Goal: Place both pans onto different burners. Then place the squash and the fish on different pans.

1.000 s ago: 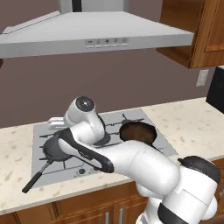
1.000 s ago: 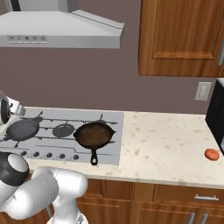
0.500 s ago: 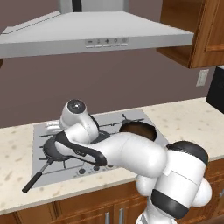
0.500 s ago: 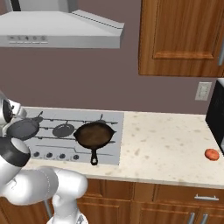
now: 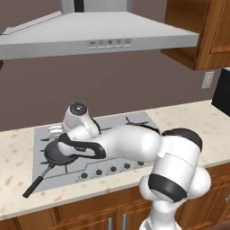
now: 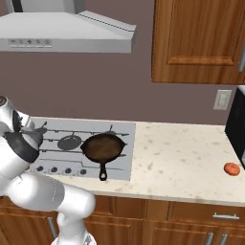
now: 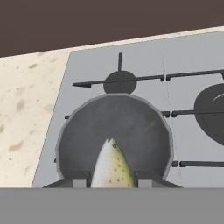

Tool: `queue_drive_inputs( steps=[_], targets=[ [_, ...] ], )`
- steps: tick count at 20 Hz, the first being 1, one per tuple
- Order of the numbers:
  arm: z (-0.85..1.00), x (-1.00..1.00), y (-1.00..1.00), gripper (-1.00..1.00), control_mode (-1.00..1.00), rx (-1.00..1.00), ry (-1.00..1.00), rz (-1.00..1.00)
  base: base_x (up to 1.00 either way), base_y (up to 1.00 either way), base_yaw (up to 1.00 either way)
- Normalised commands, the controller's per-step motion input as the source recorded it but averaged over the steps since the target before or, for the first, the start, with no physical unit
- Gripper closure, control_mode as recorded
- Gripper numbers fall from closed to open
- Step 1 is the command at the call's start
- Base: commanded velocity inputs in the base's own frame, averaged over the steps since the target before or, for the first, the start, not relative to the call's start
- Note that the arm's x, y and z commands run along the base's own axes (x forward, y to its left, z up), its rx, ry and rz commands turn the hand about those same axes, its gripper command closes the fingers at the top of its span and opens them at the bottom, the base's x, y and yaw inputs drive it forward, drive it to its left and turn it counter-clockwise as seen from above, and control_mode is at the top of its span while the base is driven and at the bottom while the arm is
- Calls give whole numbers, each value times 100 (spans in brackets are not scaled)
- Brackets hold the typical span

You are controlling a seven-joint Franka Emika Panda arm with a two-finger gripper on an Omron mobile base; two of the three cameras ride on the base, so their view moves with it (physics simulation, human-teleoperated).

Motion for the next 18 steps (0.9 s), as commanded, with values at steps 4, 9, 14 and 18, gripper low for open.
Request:
queue_drive_inputs(
  steps=[4, 9, 14, 18],
  targets=[
    [-25, 17, 1, 100, -100, 0, 2, 0, 0, 0, 0],
    [-22, 17, 5, 100, -100, 0, 1, 0, 0, 0, 0],
    [-19, 17, 9, 100, -100, 0, 0, 0, 0, 0, 0],
    [-18, 14, 10, 100, -100, 0, 0, 0, 0, 0, 0]
  ],
)
